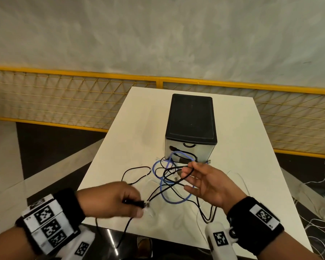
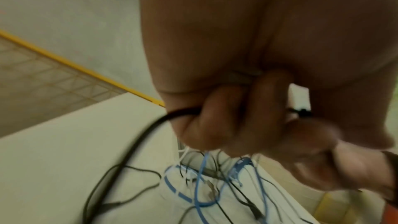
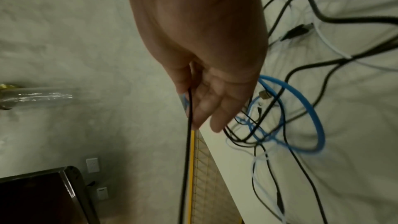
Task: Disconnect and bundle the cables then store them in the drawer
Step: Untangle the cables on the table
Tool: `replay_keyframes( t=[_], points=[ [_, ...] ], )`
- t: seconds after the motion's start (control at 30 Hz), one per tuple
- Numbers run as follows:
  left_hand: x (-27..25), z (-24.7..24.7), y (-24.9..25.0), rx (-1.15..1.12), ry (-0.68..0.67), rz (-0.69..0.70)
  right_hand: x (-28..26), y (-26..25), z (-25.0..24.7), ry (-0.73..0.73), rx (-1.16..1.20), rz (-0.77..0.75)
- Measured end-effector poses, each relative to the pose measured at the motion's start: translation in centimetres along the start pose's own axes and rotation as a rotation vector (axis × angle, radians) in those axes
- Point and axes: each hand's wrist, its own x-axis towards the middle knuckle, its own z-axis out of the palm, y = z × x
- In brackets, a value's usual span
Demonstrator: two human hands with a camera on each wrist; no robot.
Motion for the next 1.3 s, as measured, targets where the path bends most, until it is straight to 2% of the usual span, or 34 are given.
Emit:
replay_keyframes(
  t=[0.1,0.17,0.27,0.37,0.43,0.57,0.63,0.73,0.8,0.87,0.97,1.13,1.3],
  points=[
    [3.5,0.1,1.4,-0.039,0.399,0.001,-0.5,-0.7,0.1,-0.025,-0.113,-0.022],
    [6.8,0.9,3.2,-0.158,0.509,0.014,-0.5,-0.4,0.8,-0.043,-0.156,-0.029],
    [10.8,2.4,4.7,-0.254,0.493,0.053,-0.6,0.3,1.8,-0.087,-0.142,-0.061],
    [12.5,2.7,4.9,-0.172,0.541,0.039,-0.9,0.0,1.1,-0.085,-0.161,-0.134],
    [12.7,2.6,5.1,-0.130,0.521,0.038,-1.2,-0.4,0.4,-0.067,-0.256,-0.185],
    [12.3,1.7,5.8,-0.267,0.441,0.077,-1.1,-0.4,-0.4,0.136,-0.475,-0.368],
    [12.0,1.1,6.0,-0.364,0.373,0.081,-0.7,-0.1,-0.6,0.162,-0.723,-0.410],
    [11.6,1.0,6.1,-0.384,0.281,0.096,0.7,0.5,-0.6,0.224,-1.189,-0.477],
    [11.5,0.7,5.6,-0.423,0.308,0.062,1.4,0.3,-0.8,0.280,-1.356,-0.538],
    [11.2,-0.2,4.5,-0.447,0.412,-0.003,2.1,-0.3,-2.0,0.357,-1.447,-0.609],
    [10.0,-2.1,2.1,-0.398,0.527,-0.116,2.7,-1.9,-5.0,0.486,-1.396,-0.716],
    [7.8,-4.6,-0.9,-0.503,0.617,-0.206,3.5,-3.8,-9.0,0.594,-1.113,-0.634],
    [6.6,-6.4,-2.6,-0.575,0.767,-0.251,4.9,-3.6,-10.7,0.612,-1.015,-0.597]
  ],
)
